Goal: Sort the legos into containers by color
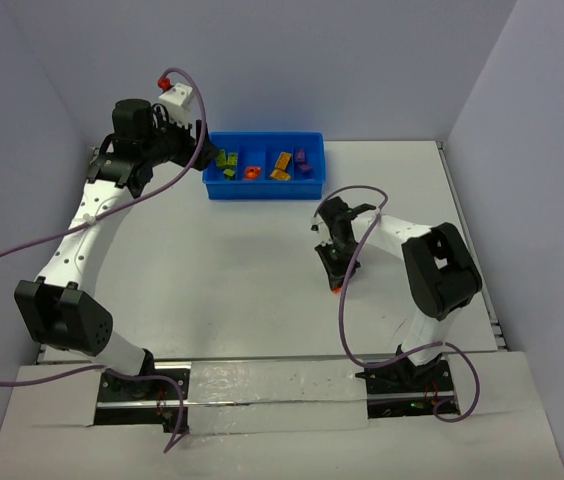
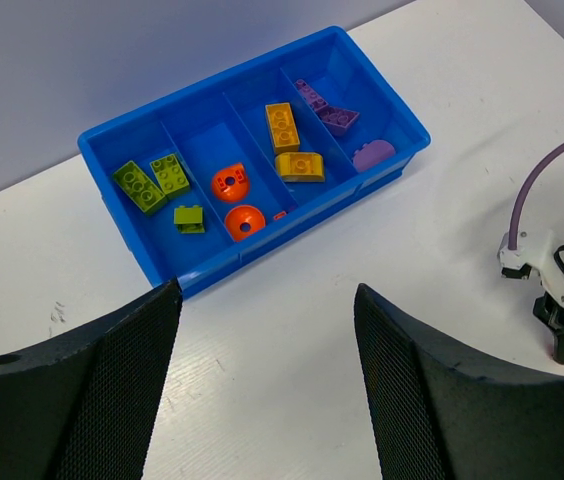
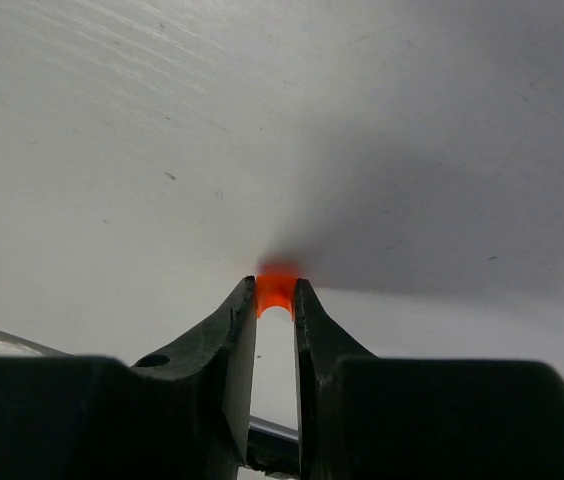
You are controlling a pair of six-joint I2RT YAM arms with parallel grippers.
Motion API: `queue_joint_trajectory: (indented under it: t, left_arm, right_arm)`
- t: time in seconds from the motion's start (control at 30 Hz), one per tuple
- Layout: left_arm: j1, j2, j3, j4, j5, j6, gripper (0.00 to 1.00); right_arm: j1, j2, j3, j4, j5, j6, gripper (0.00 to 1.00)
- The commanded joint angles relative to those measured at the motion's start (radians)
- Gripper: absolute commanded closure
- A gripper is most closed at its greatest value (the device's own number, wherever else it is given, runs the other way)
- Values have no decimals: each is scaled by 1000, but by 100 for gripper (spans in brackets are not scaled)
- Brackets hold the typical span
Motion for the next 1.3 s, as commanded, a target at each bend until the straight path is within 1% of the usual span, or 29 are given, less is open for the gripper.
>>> queue_joint_trajectory:
  t: [0.0, 0.03, 0.13, 0.17, 0.3, 0.4, 0.5, 0.57, 0.67, 0.73, 0.87, 0.93, 1.03, 1.17, 1.27]
  left_arm:
    - [15, -19, 4, 27, 7, -12, 22]
    - [21, -21, 2, 26, 9, -17, 18]
    - [51, -35, -2, 30, 27, -39, 3]
    - [62, -41, -4, 32, 36, -67, 1]
    - [98, -49, 0, 34, 59, -91, 1]
    - [120, -46, 6, 33, 67, -99, 1]
    - [130, -41, 6, 40, 70, -104, 1]
    - [133, -38, 4, 50, 70, -108, 1]
    - [141, -37, -15, 74, 64, -118, 1]
    - [147, -32, -25, 83, 68, -123, 1]
    - [156, -16, -29, 94, 71, -130, 1]
    - [164, -9, -26, 100, 76, -138, 1]
    - [168, 0, -21, 108, 80, -145, 1]
    - [171, 9, -14, 113, 77, -141, 1]
    - [174, 16, -10, 112, 73, -138, 1]
  right_arm:
    - [6, -71, 159, 5, -34, -19, 100]
    - [6, -71, 214, 4, -34, -20, 100]
    - [6, -34, 396, -2, -31, -43, 100]
    - [6, -9, 465, 0, -25, -53, 100]
    - [6, 107, 705, 17, 2, -58, 100]
    - [6, 220, 949, 45, 12, -39, 100]
    - [7, 363, 1117, 84, 10, 7, 100]
    - [7, 411, 1184, 148, 16, 28, 100]
    - [14, 491, 1238, 281, 18, 69, 100]
    - [22, 512, 1250, 335, 16, 77, 100]
    - [47, 538, 1202, 517, 17, 65, 100]
    - [54, 571, 1211, 585, 16, 73, 100]
    - [62, 638, 1269, 630, 19, 101, 100]
    - [65, 681, 1251, 725, 40, 158, 100]
    - [69, 732, 1298, 737, 32, 192, 99]
